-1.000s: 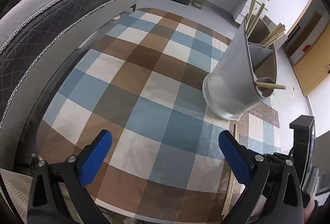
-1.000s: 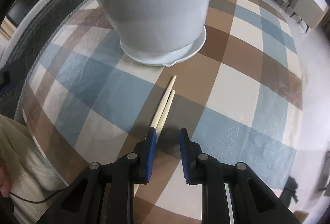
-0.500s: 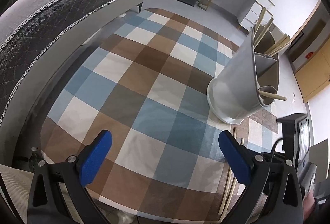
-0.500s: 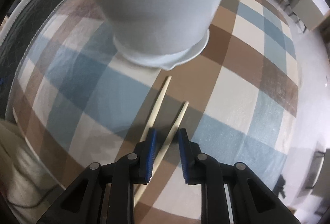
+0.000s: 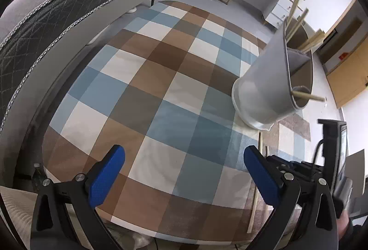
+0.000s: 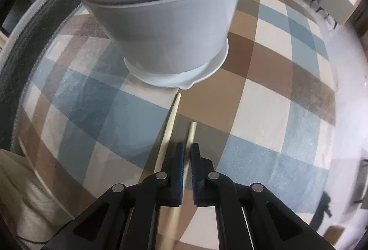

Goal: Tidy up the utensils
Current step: 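Lower the left tool onto the other chopstick and close it while the right tool holds its chopstick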

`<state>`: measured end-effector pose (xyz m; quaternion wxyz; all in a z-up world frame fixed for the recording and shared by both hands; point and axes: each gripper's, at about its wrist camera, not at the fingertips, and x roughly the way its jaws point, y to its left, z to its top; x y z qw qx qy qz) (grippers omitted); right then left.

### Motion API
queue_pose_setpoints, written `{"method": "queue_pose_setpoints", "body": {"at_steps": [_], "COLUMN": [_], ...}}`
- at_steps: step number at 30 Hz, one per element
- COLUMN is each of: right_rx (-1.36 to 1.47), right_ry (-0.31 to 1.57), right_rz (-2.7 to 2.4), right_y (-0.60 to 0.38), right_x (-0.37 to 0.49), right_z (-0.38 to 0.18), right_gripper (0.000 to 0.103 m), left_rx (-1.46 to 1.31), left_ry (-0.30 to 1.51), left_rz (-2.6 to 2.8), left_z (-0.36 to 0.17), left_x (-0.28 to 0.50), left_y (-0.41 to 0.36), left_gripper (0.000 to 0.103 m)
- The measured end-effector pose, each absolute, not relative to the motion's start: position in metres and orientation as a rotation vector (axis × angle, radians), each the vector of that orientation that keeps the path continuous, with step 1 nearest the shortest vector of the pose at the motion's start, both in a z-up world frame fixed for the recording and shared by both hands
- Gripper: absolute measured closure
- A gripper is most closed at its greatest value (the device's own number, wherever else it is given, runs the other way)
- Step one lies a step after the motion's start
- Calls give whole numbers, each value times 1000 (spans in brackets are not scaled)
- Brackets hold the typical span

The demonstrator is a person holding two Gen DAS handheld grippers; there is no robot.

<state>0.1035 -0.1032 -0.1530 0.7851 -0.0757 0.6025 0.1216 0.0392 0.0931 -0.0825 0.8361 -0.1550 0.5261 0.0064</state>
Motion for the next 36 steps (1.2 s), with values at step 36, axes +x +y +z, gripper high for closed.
{"method": "queue_pose_setpoints", "body": {"at_steps": [36], "right_rx": [727], "right_ry": [871], "right_rz": [385], "right_y": [-292], "right_x": [71], "right_z": [-114], "right_gripper": [100], "left_rx": [-64], "left_ry": [1299], "left_rz": [-167], "left_z": [-129], "left_x": [49], "left_y": [-34], "left_gripper": [3]}}
